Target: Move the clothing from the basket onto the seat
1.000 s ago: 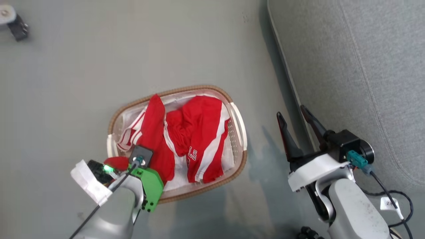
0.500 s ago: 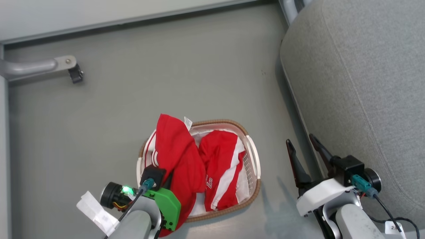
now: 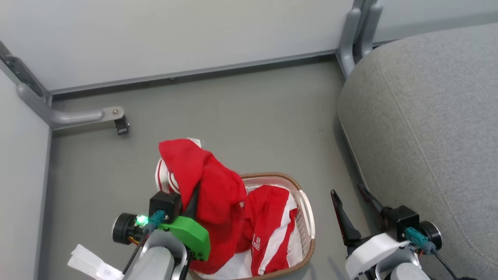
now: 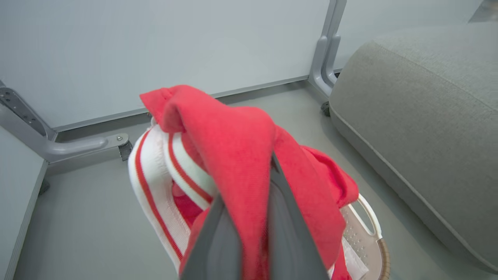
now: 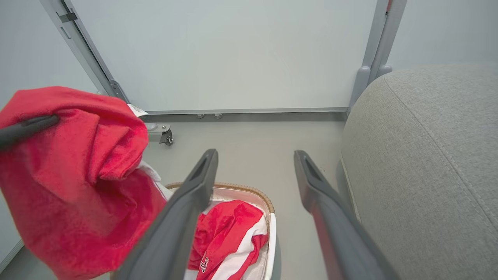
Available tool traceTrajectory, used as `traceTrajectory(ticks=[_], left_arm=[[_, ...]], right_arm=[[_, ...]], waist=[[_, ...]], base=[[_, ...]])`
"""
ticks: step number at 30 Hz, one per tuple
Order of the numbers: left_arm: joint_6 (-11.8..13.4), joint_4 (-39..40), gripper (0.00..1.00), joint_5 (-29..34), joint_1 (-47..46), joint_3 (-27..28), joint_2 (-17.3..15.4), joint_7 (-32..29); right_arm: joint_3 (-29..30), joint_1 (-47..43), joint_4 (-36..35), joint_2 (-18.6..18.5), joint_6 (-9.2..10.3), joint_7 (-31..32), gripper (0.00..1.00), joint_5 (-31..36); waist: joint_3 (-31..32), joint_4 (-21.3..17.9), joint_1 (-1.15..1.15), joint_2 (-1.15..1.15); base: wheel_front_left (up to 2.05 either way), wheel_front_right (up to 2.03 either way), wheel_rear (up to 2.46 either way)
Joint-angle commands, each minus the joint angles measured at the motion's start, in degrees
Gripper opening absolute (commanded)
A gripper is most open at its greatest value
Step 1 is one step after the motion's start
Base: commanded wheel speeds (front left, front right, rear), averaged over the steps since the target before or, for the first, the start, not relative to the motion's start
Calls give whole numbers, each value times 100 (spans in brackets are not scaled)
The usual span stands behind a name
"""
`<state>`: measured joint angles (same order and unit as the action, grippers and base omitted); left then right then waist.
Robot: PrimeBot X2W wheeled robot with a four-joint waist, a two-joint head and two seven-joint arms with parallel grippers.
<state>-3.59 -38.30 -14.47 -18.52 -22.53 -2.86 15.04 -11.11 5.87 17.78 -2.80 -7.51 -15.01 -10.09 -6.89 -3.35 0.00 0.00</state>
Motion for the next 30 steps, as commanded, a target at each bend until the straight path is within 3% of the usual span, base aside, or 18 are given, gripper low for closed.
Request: traceTrajectory(ticks=[1, 11, 19, 30], left_arm=[[-52, 167, 0, 33, 96, 47, -17, 20], [-155, 1296, 0, -118, 64, -65, -13, 21], [-44, 2007, 0, -310, -176, -509, -13, 20], [117, 2256, 0, -394, -314, -904, -13, 14]], right_arm=[[2, -119, 21, -25, 3, -25, 100, 15], [-44, -421, 115, -24, 4, -25, 100, 17], [-120, -496, 137, -24, 3, -25, 100, 12], [-696, -145, -61, -81, 4, -25, 100, -95]], waist=[[237, 106, 0, 0], [576, 135, 0, 0], [635, 155, 0, 0], [609, 220, 0, 0]], base=[[0, 0, 0], [0, 0, 0], [0, 0, 0], [0, 0, 0]])
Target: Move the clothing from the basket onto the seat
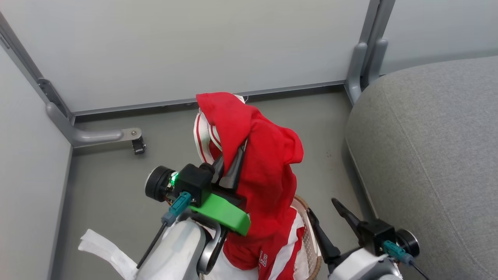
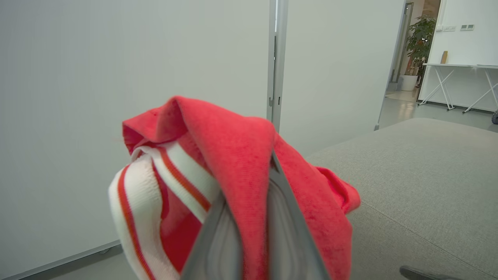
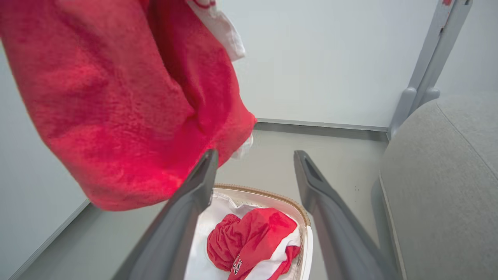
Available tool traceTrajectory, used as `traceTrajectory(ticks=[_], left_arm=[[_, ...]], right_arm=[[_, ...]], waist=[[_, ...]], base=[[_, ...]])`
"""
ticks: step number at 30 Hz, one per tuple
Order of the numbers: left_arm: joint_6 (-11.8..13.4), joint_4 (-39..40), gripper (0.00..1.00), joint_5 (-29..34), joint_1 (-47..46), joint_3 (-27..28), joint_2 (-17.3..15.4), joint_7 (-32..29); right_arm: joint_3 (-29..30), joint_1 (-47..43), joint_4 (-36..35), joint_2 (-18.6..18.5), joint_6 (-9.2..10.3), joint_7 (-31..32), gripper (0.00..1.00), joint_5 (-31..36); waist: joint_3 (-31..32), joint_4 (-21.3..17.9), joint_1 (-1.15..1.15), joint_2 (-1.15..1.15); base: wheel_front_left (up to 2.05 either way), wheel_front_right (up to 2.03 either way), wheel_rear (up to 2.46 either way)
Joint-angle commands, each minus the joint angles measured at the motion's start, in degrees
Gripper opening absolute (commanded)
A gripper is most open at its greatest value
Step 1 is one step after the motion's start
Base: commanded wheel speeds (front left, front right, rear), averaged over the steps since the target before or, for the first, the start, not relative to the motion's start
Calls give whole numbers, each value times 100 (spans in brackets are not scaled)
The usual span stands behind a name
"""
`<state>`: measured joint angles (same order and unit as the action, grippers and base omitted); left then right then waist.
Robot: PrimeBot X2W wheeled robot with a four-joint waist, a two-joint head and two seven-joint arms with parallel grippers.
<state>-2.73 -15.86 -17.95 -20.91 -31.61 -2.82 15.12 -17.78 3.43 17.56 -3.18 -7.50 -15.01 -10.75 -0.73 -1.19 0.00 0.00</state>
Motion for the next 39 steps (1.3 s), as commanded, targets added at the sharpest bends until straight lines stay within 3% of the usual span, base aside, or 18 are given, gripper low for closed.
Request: traceTrajectory(ticks=[1, 11, 22, 23, 24, 25, 26, 34, 35, 36, 37, 39], left_arm=[[37, 19, 0, -66, -82, -27, -17, 5], [76, 14, 0, -216, -240, -313, -16, 4], [163, 80, 0, -431, -353, -646, -16, 5], [167, 80, 0, -450, -352, -664, -16, 5], [168, 76, 0, -467, -351, -676, -16, 5], [174, 73, 0, -478, -354, -688, -16, 5], [178, 72, 0, -487, -360, -701, -16, 5], [211, 47, 2, -389, -391, -702, -15, 4], [218, 52, 58, -386, -384, -680, -16, 4], [209, 23, 95, -370, -368, -676, -16, 4], [207, 36, 100, -338, -368, -657, -15, 4], [202, 22, 100, -287, -333, -615, -17, 4]], right_arm=[[-148, 187, -76, -61, 2, -25, 100, -60], [-1325, 1280, 4, -281, 3, -19, 100, -411], [-1760, 1968, 364, -214, 3, -19, 100, -553], [-1765, 1986, 377, -207, 3, -18, 93, -564], [-1779, 2000, 393, -202, 3, -19, 49, -577], [-1785, 2026, 402, -197, 3, -19, 30, -592], [-1787, 2049, 402, -191, 3, -18, 0, -608], [-1731, 1972, 226, -213, 3, -19, 0, -684], [-1709, 1933, 207, -225, 3, -19, 0, -680], [-1692, 1912, 193, -236, 3, -18, 0, -666], [-1667, 1892, 179, -243, 3, -19, 0, -656], [-1605, 1835, 127, -241, 3, -19, 0, -619]], waist=[[-18, 12, 0, 0], [-174, 204, 0, 0], [-328, 478, 0, 0], [-337, 493, 0, 0], [-344, 504, 0, 0], [-353, 514, 0, 0], [-363, 519, 0, 0], [-433, 419, 0, 0], [-440, 383, 0, 0], [-445, 342, 0, 0], [-455, 300, 0, 0], [-472, 165, 0, 0]], base=[[0, 0, 0], [0, 0, 0], [0, 0, 0], [0, 0, 0], [0, 0, 0], [0, 0, 0], [0, 0, 0], [0, 0, 0], [0, 0, 0], [0, 0, 0], [0, 0, 0], [0, 0, 0]])
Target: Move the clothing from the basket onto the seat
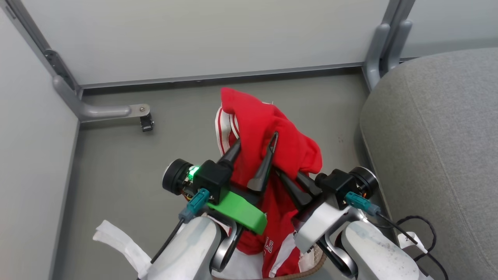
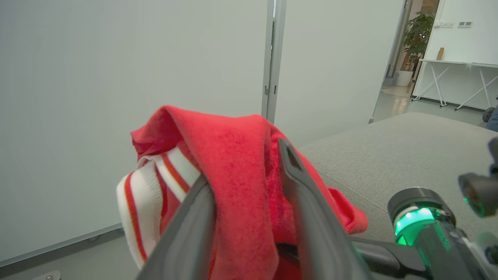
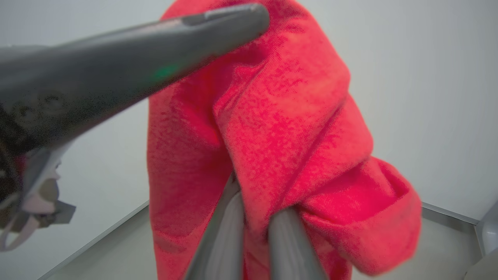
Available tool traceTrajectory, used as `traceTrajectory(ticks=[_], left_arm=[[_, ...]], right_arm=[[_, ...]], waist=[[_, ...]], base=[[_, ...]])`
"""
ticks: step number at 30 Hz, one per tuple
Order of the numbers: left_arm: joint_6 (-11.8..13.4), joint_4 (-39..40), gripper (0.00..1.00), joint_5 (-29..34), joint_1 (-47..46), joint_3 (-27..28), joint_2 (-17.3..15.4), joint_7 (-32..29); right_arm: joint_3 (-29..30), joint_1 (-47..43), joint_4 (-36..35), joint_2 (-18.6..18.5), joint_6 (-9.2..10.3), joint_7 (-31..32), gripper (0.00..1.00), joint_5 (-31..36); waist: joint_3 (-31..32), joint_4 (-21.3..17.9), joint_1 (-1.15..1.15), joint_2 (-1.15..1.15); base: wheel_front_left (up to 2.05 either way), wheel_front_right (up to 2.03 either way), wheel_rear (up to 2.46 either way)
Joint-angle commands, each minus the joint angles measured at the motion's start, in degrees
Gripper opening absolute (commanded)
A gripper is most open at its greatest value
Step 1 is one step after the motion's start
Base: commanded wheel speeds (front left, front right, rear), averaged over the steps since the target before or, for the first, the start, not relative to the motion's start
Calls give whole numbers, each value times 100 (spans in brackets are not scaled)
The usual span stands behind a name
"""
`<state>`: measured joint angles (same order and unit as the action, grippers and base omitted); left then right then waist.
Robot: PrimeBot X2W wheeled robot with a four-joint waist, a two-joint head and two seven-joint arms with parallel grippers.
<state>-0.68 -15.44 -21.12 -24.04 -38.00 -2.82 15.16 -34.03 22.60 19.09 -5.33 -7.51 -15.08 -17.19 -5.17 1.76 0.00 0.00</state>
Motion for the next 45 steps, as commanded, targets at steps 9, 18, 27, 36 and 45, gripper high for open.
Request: traceTrajectory(ticks=[9, 18, 27, 36, 45], left_arm=[[-143, -204, 100, 395, 63, 284, -16, -2], [-284, -357, 100, 550, 58, 414, -21, -2], [-344, -524, 100, 635, 63, 508, -23, -2], [-444, -727, 100, 877, -70, 610, -29, -2], [-523, -876, 100, 1083, -216, 678, -162, -2]], right_arm=[[234, -154, -387, 15, 4, -13, 0, 125], [563, -321, -576, 108, 5, -13, 0, 109], [626, -386, -627, 137, 5, -13, 0, 170], [1209, 227, -429, -172, 5, -13, 0, 547], [1808, 1456, 222, -960, 6, -13, 0, 985]], waist=[[-209, -1287, 0, 0], [-394, -2403, 0, 0], [-557, -3114, 0, 0], [-983, -3170, 0, 0], [-1558, -2835, 0, 0]], base=[[0, 0, 0], [0, 0, 0], [0, 0, 0], [0, 0, 0], [0, 0, 0]])
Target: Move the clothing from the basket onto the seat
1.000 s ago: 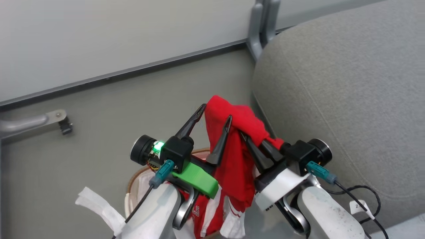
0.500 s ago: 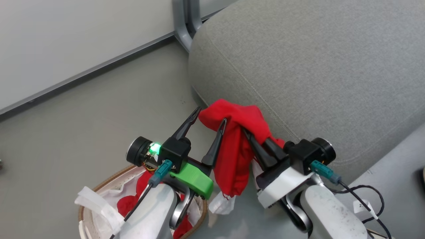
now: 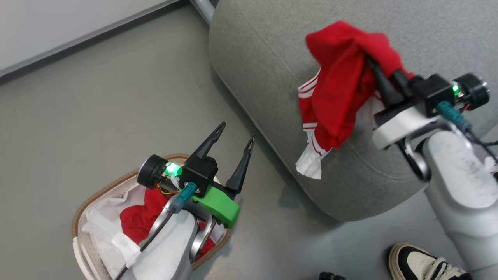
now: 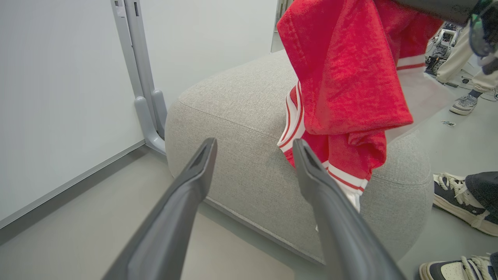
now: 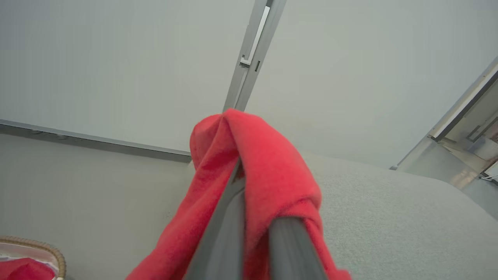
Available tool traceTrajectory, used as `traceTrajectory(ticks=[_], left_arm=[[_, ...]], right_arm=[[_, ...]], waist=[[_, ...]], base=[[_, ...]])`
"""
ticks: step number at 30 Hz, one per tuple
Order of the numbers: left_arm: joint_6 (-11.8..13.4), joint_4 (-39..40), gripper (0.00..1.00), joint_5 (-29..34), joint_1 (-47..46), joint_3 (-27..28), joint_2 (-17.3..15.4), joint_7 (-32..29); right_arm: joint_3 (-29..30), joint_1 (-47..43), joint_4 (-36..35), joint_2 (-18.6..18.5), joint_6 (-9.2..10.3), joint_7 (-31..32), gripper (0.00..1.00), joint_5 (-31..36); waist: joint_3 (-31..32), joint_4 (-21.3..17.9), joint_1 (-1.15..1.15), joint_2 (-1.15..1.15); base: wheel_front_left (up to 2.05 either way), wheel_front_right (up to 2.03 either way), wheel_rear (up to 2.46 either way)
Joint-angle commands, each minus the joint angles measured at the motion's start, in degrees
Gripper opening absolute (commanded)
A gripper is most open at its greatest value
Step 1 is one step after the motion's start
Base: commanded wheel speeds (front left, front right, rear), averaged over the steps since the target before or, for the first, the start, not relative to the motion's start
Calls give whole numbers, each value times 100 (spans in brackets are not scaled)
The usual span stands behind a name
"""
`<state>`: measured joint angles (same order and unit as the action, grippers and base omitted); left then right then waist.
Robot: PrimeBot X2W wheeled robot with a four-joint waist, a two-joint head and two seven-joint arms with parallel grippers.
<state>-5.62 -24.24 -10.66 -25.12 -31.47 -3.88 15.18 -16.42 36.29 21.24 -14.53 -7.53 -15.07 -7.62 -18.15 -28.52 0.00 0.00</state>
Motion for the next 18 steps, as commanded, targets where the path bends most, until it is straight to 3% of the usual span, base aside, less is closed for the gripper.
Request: traceTrajectory(ticks=[1, 18], left_arm=[[-38, -3, 100, 55, -136, 25, -68, -4], [-71, -19, 100, 318, -698, -57, -231, -4]], right_arm=[[128, 262, 105, -129, 8, -14, 0, 68], [1848, 2288, 1946, -1069, 8, -14, 0, 359]], waist=[[-330, 240, 0, 0], [-1634, 893, 0, 0]], base=[[0, 0, 0], [0, 0, 0]])
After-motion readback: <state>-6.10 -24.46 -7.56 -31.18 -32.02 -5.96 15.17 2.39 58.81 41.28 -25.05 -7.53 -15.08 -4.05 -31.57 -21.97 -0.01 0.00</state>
